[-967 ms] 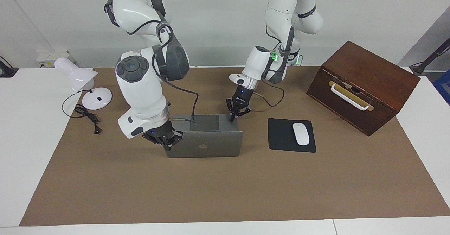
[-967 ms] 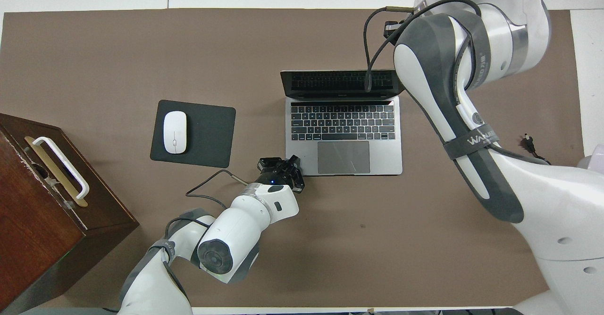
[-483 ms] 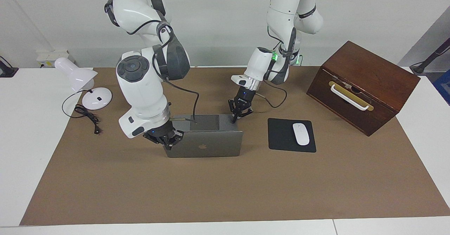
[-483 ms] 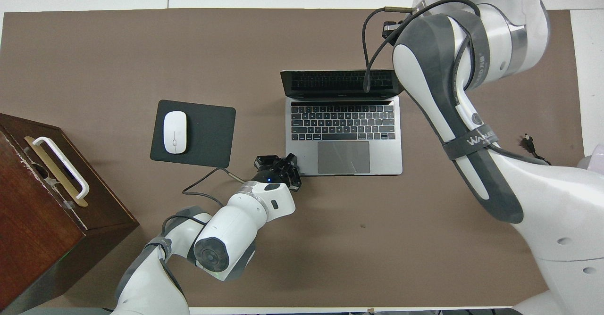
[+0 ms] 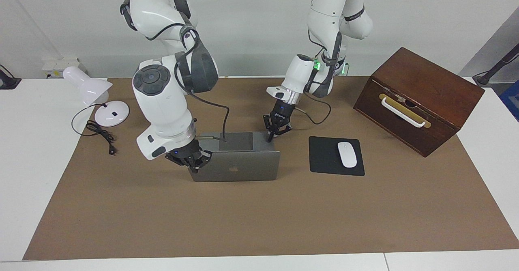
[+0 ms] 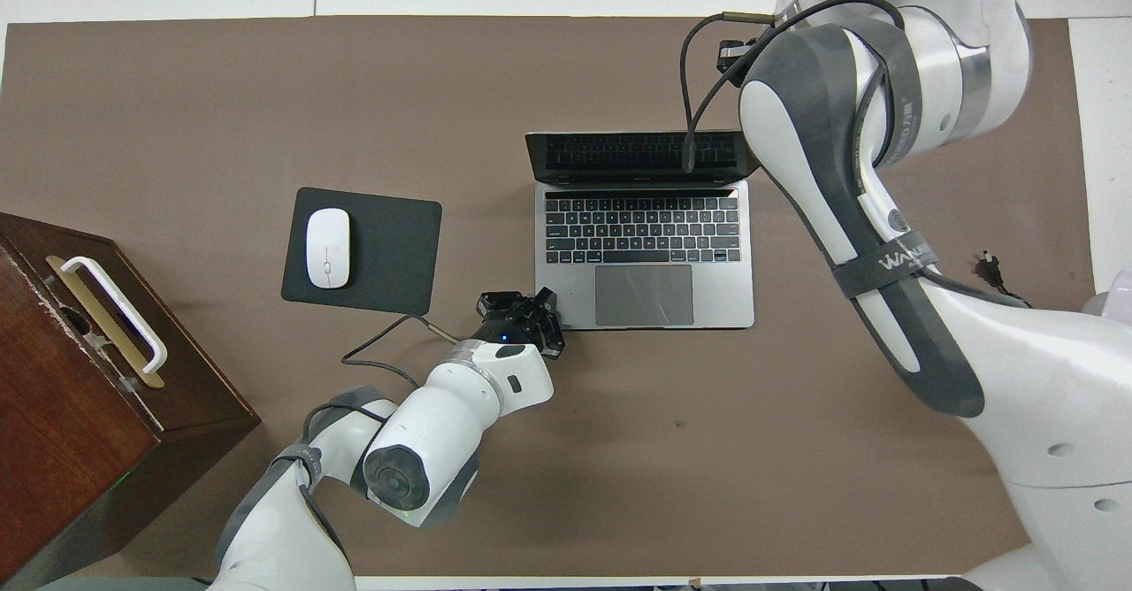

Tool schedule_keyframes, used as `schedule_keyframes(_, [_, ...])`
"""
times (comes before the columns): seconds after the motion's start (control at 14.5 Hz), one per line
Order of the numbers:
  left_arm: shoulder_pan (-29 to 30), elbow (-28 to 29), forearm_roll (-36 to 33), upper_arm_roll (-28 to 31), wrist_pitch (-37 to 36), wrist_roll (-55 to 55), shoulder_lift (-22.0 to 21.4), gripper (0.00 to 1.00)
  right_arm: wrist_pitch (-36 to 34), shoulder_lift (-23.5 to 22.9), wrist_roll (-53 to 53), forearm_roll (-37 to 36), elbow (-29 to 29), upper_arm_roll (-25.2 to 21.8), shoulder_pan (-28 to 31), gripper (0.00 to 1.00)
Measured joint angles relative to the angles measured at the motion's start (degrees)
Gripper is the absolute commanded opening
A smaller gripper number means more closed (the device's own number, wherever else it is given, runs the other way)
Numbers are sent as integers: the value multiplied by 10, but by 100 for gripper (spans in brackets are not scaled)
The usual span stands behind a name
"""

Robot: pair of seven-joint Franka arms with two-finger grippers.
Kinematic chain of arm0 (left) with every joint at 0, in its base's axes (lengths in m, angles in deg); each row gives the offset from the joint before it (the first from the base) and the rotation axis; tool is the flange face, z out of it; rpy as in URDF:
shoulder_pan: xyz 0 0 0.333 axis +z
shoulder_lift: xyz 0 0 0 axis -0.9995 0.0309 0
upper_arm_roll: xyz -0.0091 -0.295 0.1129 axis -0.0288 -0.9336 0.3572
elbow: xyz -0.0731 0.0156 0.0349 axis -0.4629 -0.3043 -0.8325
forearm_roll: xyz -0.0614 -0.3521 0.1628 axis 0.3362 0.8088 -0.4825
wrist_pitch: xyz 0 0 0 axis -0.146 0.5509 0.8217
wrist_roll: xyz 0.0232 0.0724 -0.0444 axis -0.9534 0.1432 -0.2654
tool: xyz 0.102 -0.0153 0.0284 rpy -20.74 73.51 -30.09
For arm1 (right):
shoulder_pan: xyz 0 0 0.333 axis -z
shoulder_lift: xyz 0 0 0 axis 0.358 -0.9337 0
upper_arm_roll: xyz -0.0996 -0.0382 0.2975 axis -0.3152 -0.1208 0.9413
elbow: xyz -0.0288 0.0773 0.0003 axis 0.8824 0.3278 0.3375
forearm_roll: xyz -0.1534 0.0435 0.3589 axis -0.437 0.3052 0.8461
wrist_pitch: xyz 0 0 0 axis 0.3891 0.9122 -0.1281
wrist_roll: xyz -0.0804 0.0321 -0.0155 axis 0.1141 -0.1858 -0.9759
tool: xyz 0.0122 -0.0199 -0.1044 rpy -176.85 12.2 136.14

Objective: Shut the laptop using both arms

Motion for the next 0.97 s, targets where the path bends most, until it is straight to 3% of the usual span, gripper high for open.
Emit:
schedule_keyframes(0.55, [0, 0, 0, 0, 1, -1, 0, 0, 0, 3, 0, 33, -21, 0, -1, 0])
schedule_keyframes(0.97, [0, 0, -1, 0, 1, -3, 0, 0, 8, 28, 0, 62, -84, 1, -3, 0])
